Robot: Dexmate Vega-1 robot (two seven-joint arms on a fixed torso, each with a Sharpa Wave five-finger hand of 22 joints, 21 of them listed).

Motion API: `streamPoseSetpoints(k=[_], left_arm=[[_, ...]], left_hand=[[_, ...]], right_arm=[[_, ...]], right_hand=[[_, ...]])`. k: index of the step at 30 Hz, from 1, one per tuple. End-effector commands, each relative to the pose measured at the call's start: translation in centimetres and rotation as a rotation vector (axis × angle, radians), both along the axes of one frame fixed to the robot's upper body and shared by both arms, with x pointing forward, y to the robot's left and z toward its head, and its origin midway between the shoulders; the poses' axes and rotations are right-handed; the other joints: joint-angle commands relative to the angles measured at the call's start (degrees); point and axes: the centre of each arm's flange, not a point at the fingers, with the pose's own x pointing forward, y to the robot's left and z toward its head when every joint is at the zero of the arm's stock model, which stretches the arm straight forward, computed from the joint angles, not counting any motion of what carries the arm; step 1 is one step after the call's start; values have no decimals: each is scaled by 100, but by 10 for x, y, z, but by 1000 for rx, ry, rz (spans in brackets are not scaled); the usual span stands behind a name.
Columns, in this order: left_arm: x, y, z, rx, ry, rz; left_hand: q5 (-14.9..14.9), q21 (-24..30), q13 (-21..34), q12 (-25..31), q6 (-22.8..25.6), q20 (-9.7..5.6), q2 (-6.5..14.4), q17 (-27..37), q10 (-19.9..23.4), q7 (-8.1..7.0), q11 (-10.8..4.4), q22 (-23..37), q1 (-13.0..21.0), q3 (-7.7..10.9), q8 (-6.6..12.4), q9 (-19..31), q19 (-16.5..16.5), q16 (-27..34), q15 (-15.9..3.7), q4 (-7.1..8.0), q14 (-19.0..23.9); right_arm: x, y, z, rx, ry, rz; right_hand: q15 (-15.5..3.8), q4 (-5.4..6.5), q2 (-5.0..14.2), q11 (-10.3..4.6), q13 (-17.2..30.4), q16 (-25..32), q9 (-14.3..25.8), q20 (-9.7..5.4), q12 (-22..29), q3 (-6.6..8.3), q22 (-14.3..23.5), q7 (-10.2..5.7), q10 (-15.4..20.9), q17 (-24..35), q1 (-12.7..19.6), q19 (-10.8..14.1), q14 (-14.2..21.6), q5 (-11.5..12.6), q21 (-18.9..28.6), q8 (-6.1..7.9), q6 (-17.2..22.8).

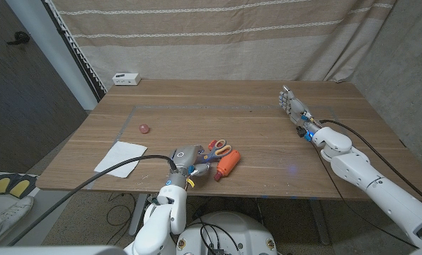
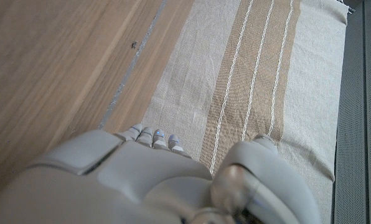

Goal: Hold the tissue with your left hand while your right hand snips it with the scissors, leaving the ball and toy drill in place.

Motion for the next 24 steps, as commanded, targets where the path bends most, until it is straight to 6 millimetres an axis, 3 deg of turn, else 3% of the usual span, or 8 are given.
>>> streamPoseSetpoints(k=[1,6,8,17,19,24], left_arm=[[10,1,-3,6,43,-16],[13,2,-2,-3,46,-7],[14,2,-1,-3,47,-12],[17,5,-4,-19,54,-14],[17,4,-5,-19,46,-22],[17,4,-6,-28,35,-29]], left_hand=[[32,35,28,0,-10,-322,19,12,55,-2,-12,13,-26,7,-51,-17,1,2,-774,-22,31],[33,77,43,42,45,-365,39,12,181,-19,-65,15,-5,29,-58,-58,88,49,-811,-32,159],[32,115,57,95,213,-395,54,10,344,-23,-161,18,24,56,-21,-102,158,93,-845,-42,291],[21,195,44,146,687,-455,157,2,661,-117,-283,25,160,200,57,-263,267,153,-877,-45,544],[9,232,-21,185,1008,-478,189,-2,943,-203,-166,24,221,281,122,-354,310,175,-895,-48,672],[-25,367,-189,137,1313,-580,241,-32,1199,-326,-219,18,337,444,113,-538,565,190,-909,-56,926]], right_arm=[[4,1,1,0,6,-3],[5,2,2,0,8,-5],[5,3,3,-6,8,-5],[8,6,6,-10,10,-5],[8,6,6,-10,12,-6],[10,8,7,-13,13,-1]], right_hand=[[-19,1,18,19,6,26,26,26,33,2,7,66,-532,16,22,-532,-1025,-16,30,29,-187],[-15,1,21,19,6,26,26,25,34,4,7,66,-536,15,24,-527,-1027,-18,33,29,-189],[-15,0,21,18,6,26,26,24,34,4,7,66,-539,15,25,-526,-1029,-19,34,29,-191],[-15,-2,25,20,6,28,26,26,37,9,7,65,-542,15,29,-525,-1028,-24,36,29,-199],[-13,-2,25,23,6,29,26,24,39,9,7,68,-541,15,30,-525,-1029,-25,37,30,-198],[-14,-2,27,23,6,28,26,26,38,11,7,66,-546,15,31,-526,-1034,-27,37,30,-201]])
